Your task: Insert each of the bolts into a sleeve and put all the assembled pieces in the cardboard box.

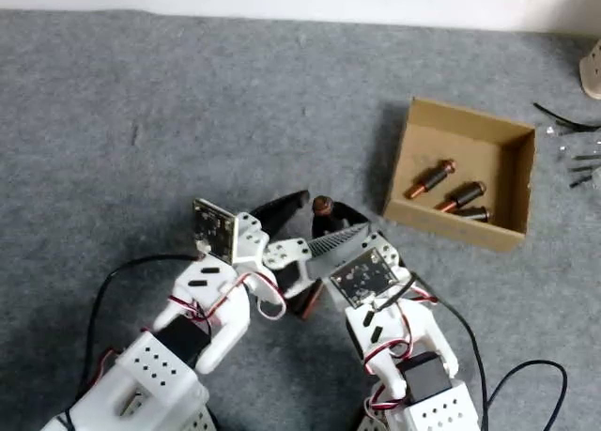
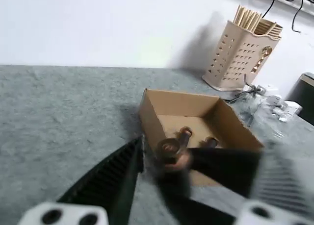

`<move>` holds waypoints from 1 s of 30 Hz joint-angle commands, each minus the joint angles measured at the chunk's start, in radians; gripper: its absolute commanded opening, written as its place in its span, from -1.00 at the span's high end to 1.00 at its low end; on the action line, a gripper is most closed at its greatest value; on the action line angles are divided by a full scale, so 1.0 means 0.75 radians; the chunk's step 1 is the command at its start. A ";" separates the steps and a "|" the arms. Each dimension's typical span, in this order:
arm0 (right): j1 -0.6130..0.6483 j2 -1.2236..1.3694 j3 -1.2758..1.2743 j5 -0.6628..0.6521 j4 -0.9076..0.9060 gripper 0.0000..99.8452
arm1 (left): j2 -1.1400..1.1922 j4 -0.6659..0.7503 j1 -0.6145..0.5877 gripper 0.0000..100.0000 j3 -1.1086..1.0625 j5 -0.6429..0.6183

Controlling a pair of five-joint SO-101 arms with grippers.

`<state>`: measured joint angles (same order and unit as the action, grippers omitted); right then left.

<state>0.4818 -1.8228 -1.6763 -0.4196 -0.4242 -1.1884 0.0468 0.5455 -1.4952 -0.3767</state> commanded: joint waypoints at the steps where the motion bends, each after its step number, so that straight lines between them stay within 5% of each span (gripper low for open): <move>1: -0.034 -0.019 -0.171 -0.004 0.032 0.99 | -0.019 0.006 -0.028 0.14 0.028 -0.008; 8: -0.054 -0.019 -0.171 -0.004 0.036 0.99 | -0.171 0.000 -0.062 0.22 0.015 -0.008; 19: -0.157 -0.019 -0.171 0.104 0.056 0.99 | -0.877 -0.057 -0.384 0.53 -0.269 -0.008; 25: -0.242 -0.019 -0.171 0.168 0.064 0.99 | -0.799 -0.219 -0.431 0.99 -0.271 0.000; 30: -0.292 -0.019 -0.171 0.243 0.056 0.99 | -0.746 -0.309 -0.586 0.95 -0.273 0.000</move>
<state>0.2931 -1.8228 -1.6763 -0.2754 -0.4212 -1.7668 -0.1557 0.1741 -1.6763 -0.3782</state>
